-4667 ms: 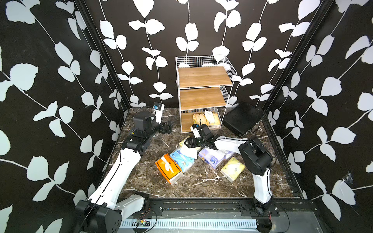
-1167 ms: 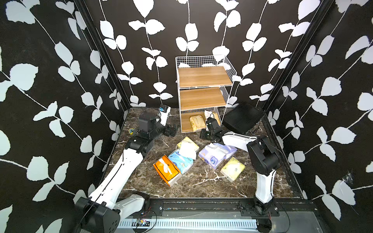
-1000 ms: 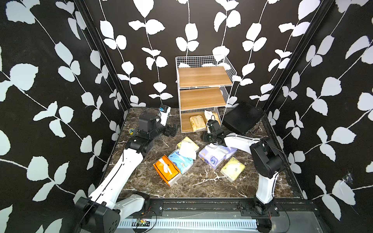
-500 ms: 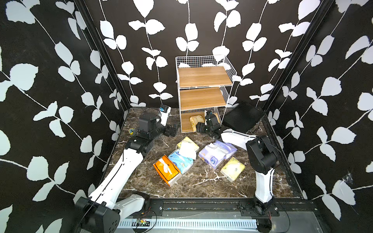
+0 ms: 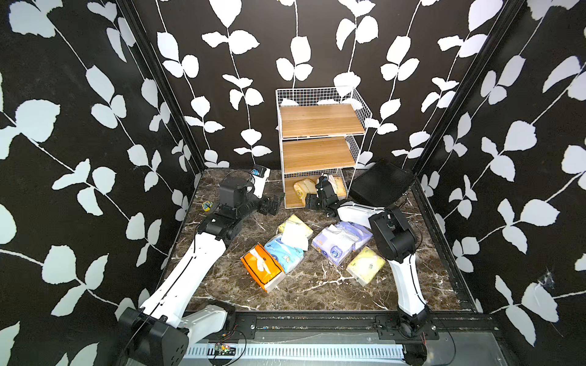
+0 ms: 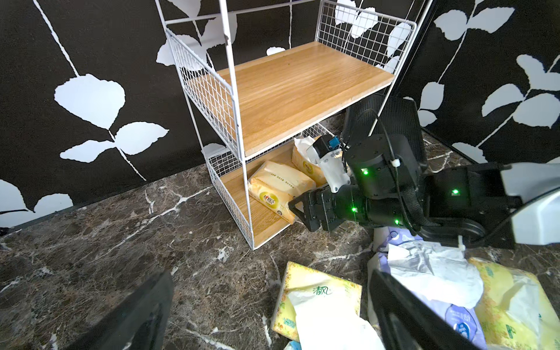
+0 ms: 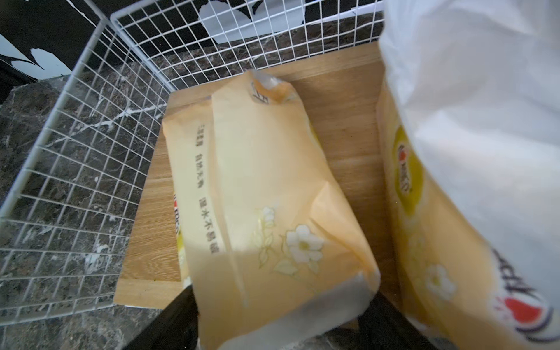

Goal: Remove the tissue boxes from the shelf
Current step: Pick up a box of tissues from the shelf.

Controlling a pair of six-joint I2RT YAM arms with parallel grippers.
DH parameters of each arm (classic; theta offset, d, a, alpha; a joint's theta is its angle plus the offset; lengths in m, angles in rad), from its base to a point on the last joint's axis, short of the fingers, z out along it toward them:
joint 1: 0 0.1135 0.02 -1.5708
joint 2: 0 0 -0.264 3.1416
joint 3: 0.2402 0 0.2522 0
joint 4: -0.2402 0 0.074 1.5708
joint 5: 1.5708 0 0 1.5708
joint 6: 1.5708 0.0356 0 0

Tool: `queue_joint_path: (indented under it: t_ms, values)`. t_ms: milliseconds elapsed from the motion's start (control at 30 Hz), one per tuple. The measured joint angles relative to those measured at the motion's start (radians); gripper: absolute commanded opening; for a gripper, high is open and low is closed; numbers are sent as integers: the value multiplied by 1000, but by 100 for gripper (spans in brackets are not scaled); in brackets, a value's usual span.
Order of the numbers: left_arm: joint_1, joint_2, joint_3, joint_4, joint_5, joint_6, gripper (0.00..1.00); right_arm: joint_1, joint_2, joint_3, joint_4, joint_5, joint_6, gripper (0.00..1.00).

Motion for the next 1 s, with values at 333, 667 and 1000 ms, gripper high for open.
queue_joint_path:
  t_ms: [333, 667, 1000]
  values:
    - [-2, 0, 0, 0, 0, 1, 99, 0, 30, 32, 35, 10, 1, 11]
    - [-4, 2, 0, 0, -4, 7, 99, 0, 5, -15, 67, -28, -8, 0]
    - [-6, 6, 0, -1, -26, 11, 99, 0, -214, -322, 99, -66, -13, 0]
